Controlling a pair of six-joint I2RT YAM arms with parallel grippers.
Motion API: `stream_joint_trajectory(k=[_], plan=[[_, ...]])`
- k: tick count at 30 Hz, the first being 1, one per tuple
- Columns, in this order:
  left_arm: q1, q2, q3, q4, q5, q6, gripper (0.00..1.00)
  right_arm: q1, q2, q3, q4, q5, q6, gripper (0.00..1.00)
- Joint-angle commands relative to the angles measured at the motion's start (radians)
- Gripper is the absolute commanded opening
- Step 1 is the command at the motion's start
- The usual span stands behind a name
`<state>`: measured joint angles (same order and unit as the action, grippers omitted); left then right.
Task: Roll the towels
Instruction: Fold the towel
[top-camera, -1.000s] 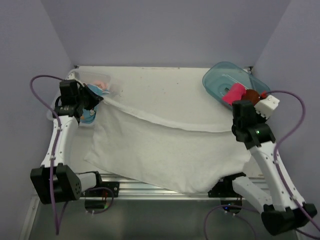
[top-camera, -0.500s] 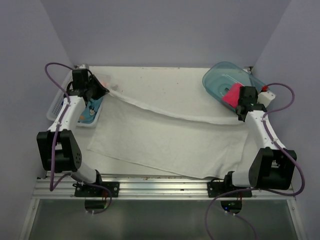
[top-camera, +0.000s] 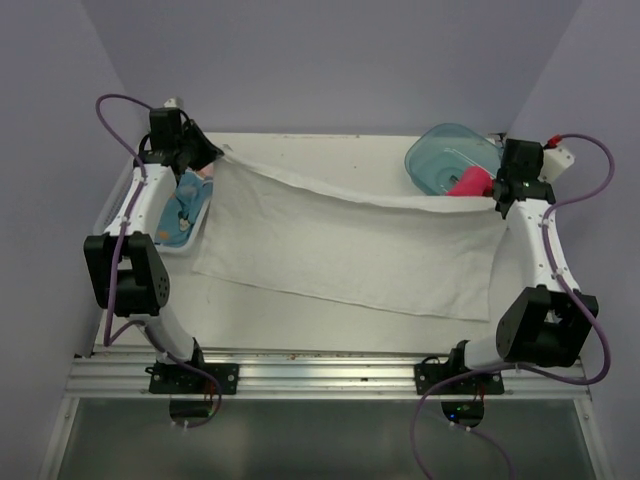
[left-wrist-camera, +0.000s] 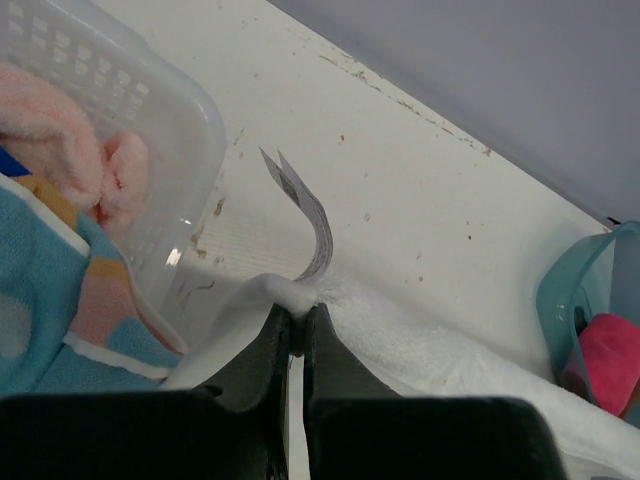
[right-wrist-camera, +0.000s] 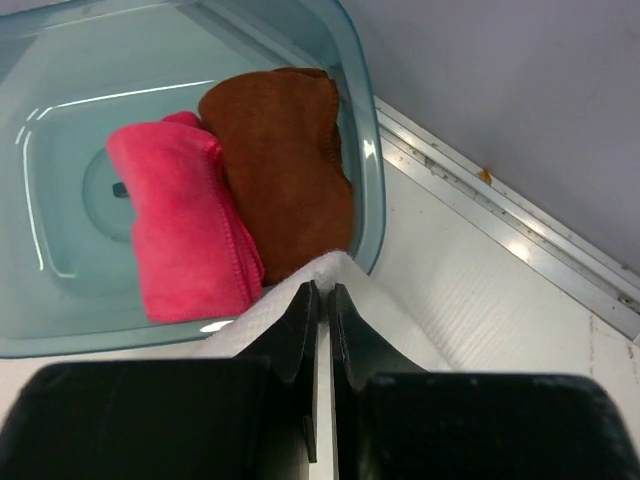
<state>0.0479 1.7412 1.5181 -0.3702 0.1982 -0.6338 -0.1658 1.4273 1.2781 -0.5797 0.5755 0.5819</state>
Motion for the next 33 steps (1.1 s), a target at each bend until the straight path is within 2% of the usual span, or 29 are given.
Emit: stream_joint_trajectory(k=[1, 8, 17, 24, 33], plan=[[0.001, 0.032, 0.071, 0.027, 0.010, 0.016, 0.00, -0.008, 0.036, 0.072, 0.015, -0.032, -0.011, 0.00], [-0.002, 0.043, 0.079, 0.013, 0.023, 0.031, 0.00, -0.008, -0.016, 0.027, -0.023, -0.063, 0.006, 0.00], [0.000, -0.052, 0.010, -0.079, -0.015, 0.098, 0.00, -0.011, -0.224, -0.198, -0.117, -0.117, 0.019, 0.00], [0.003, -0.193, -0.186, -0.121, -0.045, 0.105, 0.00, -0.012, -0.448, -0.365, -0.250, -0.105, 0.052, 0.00], [0.030, -0.350, -0.383, -0.205, -0.129, 0.149, 0.00, -0.014, -0.530, -0.393, -0.359, -0.131, 0.088, 0.00]])
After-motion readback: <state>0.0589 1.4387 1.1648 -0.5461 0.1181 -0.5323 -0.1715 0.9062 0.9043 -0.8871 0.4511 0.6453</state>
